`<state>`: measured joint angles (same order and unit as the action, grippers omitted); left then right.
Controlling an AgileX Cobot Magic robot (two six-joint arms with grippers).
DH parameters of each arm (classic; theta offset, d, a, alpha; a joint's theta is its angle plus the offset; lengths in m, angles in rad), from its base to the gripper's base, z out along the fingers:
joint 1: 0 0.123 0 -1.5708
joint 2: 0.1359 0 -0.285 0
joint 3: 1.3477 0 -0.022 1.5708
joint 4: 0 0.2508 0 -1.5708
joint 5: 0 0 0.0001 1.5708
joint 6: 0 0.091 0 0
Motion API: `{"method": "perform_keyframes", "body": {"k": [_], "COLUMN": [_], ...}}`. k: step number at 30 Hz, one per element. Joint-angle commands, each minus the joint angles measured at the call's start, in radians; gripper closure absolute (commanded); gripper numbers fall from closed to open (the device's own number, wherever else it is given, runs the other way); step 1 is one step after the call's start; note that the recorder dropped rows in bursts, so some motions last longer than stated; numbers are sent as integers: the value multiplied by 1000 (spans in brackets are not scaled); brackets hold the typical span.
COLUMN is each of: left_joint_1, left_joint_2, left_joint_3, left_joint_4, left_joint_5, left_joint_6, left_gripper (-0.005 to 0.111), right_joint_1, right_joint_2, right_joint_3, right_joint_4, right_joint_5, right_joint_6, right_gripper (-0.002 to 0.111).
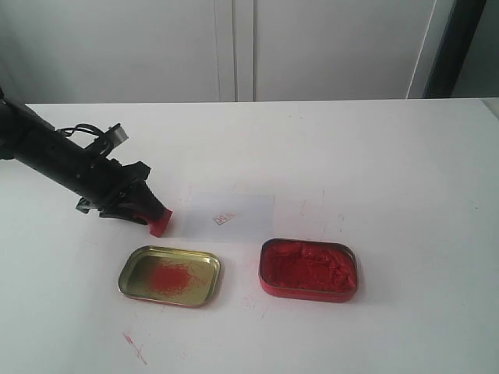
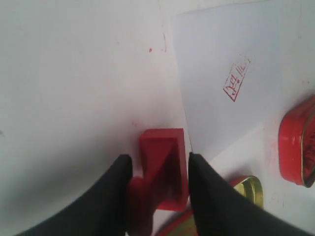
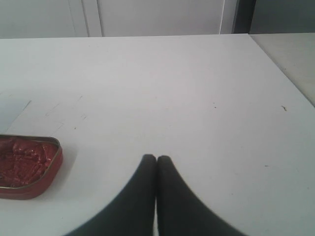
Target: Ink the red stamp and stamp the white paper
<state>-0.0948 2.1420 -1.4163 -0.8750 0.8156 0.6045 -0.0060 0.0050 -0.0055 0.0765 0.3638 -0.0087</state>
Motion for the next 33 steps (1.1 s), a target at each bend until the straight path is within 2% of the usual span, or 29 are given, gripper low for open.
{"method": "perform_keyframes", "body": {"k": [1, 9, 16, 19, 25, 33], "left_joint_1": [6, 53, 62, 62, 62, 60], "left_joint_2": [-12, -58, -100, -116, -118, -118], "left_joint_3": [6, 6, 6, 6, 6, 6], "left_joint_4": [9, 51, 56, 56, 56, 56], "left_joint_5": [4, -11, 4, 27, 50, 70], "left_joint_6": [-3, -3, -3, -17, -70, -115], "left_gripper": [52, 50, 52, 66, 105, 107], "right_joint_1": [-5, -5, -5, -5, -5, -5], "right_joint_2": [-5, -5, -5, -5, -5, -5], "right_joint_3": [6, 6, 6, 6, 6, 6], "right_joint_4": [1, 1, 1, 1, 1, 1], "right_joint_5": [-14, -14, -14, -14, -14, -14], "right_joint_6": [3, 3, 3, 3, 3, 3], "right_gripper": [108, 108, 108, 108, 108, 108]}}
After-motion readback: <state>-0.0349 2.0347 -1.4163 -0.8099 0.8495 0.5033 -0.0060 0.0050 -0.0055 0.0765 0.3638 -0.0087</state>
